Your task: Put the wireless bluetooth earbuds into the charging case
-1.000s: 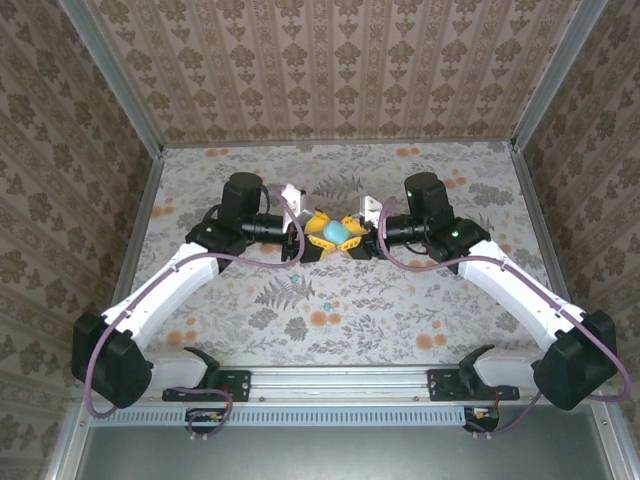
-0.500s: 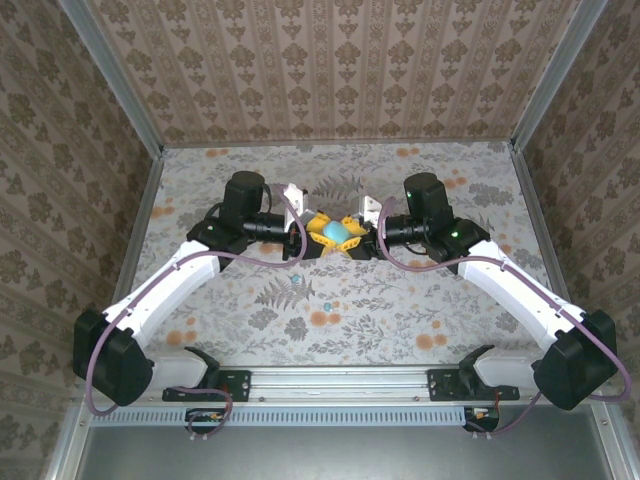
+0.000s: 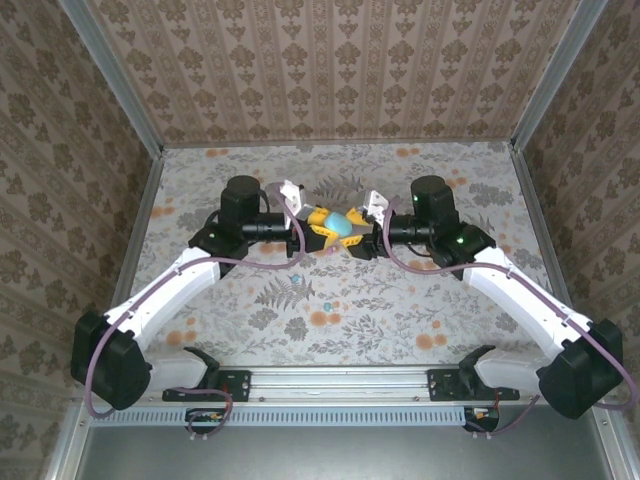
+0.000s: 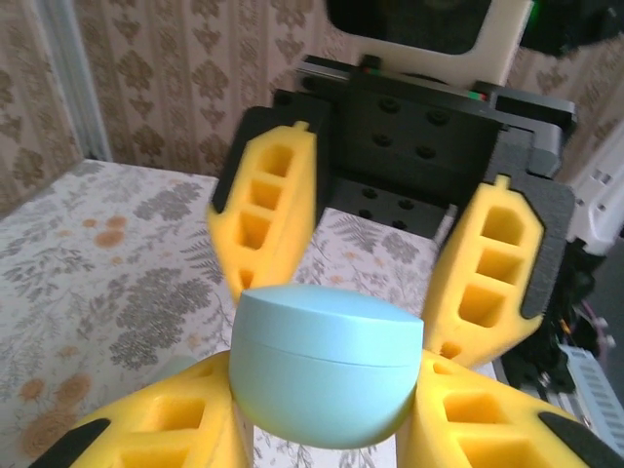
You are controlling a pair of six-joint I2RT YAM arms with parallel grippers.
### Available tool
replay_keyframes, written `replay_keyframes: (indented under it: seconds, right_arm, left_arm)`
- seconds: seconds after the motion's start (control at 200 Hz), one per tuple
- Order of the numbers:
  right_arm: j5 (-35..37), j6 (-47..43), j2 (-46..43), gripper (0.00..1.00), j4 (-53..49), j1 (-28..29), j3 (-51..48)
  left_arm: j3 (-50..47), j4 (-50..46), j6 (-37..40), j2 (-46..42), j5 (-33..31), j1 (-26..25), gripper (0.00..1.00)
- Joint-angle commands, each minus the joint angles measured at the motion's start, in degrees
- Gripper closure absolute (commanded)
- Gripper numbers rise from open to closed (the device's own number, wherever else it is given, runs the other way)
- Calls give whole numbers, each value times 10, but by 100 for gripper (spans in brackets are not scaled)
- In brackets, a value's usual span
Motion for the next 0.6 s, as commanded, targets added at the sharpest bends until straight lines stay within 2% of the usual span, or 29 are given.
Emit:
replay_keyframes:
  seconds: [0.0, 0.06, 0.145, 0.22, 0.37, 0.46, 0.595]
  right_arm:
    - [38, 118, -38, 41, 83, -8, -31]
    - [45, 169, -51, 39, 115, -11, -44]
    - [93, 269, -64, 35, 147, -14, -53]
    - [123, 411, -64, 33, 156, -24, -44]
    - [116, 650, -40, 34, 145, -37, -6]
    - [73, 792, -11, 30, 203, -37, -2]
    - [31, 928, 33, 28, 300, -31, 9]
  left_arm:
    - [-28, 150, -96, -20, -57, 7, 73]
    - [-42, 197, -125, -22, -76, 10, 73]
    - [-59, 256, -161, -23, -96, 12, 73]
    - [-70, 296, -180, -22, -110, 12, 73]
    - [-84, 346, -188, -22, -128, 12, 71]
    - [-79, 357, -185, -16, -123, 12, 71]
    - [-73, 362, -181, -8, -114, 11, 71]
